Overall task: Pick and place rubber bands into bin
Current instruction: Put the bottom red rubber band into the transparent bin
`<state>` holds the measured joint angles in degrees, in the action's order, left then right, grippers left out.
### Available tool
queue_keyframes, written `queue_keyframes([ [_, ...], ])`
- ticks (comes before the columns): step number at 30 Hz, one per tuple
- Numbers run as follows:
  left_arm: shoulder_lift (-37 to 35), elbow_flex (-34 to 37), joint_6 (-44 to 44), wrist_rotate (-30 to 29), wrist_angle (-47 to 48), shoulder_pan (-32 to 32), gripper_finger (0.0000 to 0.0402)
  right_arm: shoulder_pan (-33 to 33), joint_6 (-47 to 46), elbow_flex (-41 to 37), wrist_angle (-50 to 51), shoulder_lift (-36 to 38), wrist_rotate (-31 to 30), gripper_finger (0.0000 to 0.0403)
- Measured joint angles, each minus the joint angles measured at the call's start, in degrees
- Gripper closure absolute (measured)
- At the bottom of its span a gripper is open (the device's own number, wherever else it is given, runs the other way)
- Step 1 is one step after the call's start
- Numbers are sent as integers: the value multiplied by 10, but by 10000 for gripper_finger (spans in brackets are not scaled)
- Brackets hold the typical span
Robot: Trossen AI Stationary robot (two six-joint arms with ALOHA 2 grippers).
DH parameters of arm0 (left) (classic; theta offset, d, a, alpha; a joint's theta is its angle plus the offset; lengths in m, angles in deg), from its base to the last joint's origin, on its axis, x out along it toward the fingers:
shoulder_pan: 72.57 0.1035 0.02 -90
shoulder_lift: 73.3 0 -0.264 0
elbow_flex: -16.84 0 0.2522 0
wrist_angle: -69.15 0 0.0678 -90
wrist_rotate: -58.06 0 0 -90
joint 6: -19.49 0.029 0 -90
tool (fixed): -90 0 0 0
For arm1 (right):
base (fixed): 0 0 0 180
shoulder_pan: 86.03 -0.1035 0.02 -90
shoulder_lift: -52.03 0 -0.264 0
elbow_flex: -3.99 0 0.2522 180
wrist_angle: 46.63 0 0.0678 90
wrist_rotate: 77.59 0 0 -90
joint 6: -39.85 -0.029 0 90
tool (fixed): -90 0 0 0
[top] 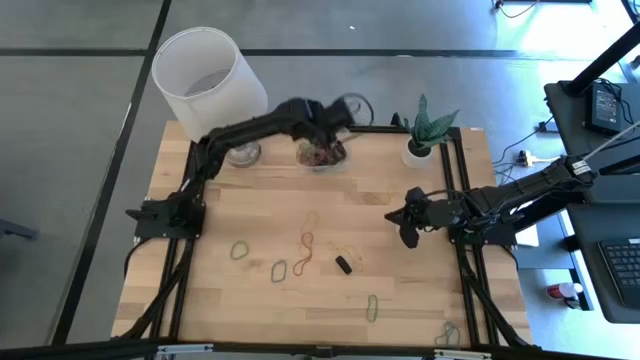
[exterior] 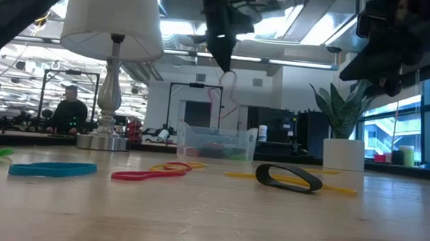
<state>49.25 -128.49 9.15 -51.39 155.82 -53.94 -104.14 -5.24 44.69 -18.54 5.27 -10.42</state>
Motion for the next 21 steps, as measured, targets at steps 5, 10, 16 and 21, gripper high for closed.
queue_keyframes([
  [5, 21, 0, 46, 51, -58, 51, 399, 0, -56, 0, 0, 0, -40, 395],
  [10, 62, 0, 56, 83, -61, 71, 400, 0, -98, 0, -6, 0, -49, 395],
  [16, 123, 0, 43, 50, -32, 74, 400, 0, -117, 0, -7, 0, -53, 395],
  [21, 163, 0, 15, 64, -12, 74, 395, 0, -116, 0, -7, 0, -53, 395],
])
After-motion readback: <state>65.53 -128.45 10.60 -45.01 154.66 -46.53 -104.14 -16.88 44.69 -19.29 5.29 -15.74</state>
